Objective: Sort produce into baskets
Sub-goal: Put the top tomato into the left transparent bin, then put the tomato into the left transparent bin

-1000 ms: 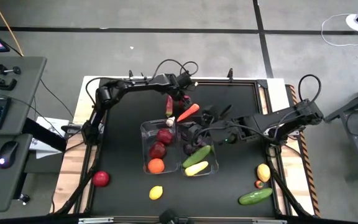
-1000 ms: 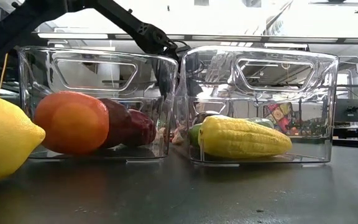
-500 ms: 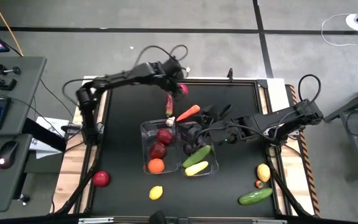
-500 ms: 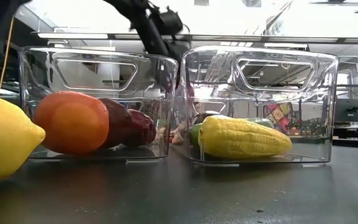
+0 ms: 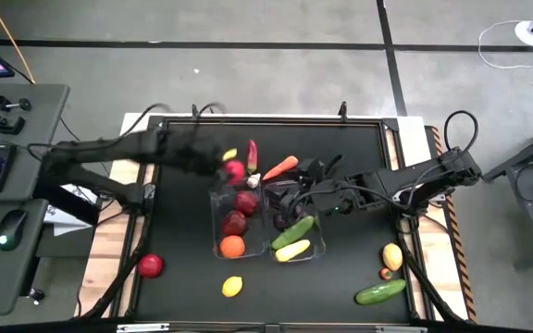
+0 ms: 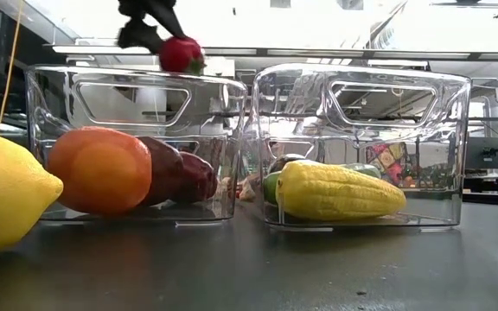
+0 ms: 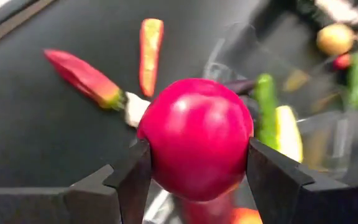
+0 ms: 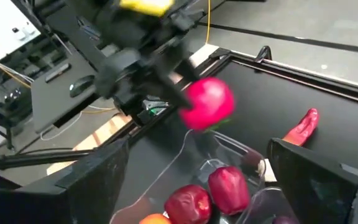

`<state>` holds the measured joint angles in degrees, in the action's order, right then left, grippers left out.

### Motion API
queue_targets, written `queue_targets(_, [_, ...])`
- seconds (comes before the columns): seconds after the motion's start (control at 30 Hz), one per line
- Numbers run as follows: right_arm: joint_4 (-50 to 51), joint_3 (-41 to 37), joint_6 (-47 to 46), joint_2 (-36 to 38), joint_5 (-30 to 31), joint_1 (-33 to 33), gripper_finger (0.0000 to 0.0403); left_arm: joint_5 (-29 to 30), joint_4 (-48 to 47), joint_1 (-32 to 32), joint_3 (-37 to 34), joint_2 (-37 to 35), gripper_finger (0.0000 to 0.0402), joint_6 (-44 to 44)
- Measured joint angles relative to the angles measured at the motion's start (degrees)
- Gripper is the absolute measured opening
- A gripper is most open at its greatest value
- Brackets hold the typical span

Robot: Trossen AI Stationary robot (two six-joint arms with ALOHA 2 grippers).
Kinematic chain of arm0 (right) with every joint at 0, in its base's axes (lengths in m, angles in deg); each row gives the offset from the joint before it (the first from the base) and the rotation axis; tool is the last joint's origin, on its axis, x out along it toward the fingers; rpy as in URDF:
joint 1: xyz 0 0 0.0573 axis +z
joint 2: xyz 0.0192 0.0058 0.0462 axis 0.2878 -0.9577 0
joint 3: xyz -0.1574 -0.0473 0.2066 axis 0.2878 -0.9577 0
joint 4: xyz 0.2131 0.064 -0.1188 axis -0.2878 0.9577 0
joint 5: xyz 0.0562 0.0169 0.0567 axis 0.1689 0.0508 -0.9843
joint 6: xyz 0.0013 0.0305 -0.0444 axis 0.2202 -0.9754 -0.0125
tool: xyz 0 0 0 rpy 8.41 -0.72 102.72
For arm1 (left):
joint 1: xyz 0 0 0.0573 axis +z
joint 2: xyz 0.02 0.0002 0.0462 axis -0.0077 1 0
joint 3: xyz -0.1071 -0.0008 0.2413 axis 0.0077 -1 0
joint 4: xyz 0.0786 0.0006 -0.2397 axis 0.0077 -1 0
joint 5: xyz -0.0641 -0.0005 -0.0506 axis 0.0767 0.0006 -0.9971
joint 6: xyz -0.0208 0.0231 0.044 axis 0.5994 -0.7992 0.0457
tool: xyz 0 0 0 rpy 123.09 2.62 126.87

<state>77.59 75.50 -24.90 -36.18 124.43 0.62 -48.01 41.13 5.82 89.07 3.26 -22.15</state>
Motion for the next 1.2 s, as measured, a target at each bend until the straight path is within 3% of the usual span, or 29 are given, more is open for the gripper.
queue_targets(0.2, [0.02,0.00,1.51,0.00,-0.09,-1.19,0.0374,8.76,14.72,-10.89,-15.03,-9.86,0.0211,17.70])
queue_targets(0.4, [0.07,0.00,1.87,0.00,-0.11,-1.64,0.0374,5.84,26.86,-14.52,-22.85,-10.11,0.0213,18.24])
queue_targets(0.53, [0.09,0.00,2.54,0.00,-0.15,-1.60,0.0374,1.65,28.94,-14.54,-23.69,-7.83,0.0244,17.67])
queue_targets(0.73, [0.06,0.00,2.52,0.00,-0.13,-1.62,0.0374,-8.05,29.41,-14.49,-23.66,-6.72,0.0349,17.03])
queue_targets(0.9, [0.06,0.00,2.60,0.00,-0.13,-1.62,0.0374,-12.70,29.47,-15.07,-23.64,-8.74,0.0389,23.57])
queue_targets(1.03, [0.06,0.00,3.00,0.00,-0.13,-1.62,0.0374,-10.79,29.53,-19.74,-23.62,-11.74,0.0392,24.80])
queue_targets(1.2, [0.21,0.00,3.00,0.00,-0.13,-1.62,0.0374,-0.37,23.88,-30.57,-23.51,-14.49,0.0392,30.21])
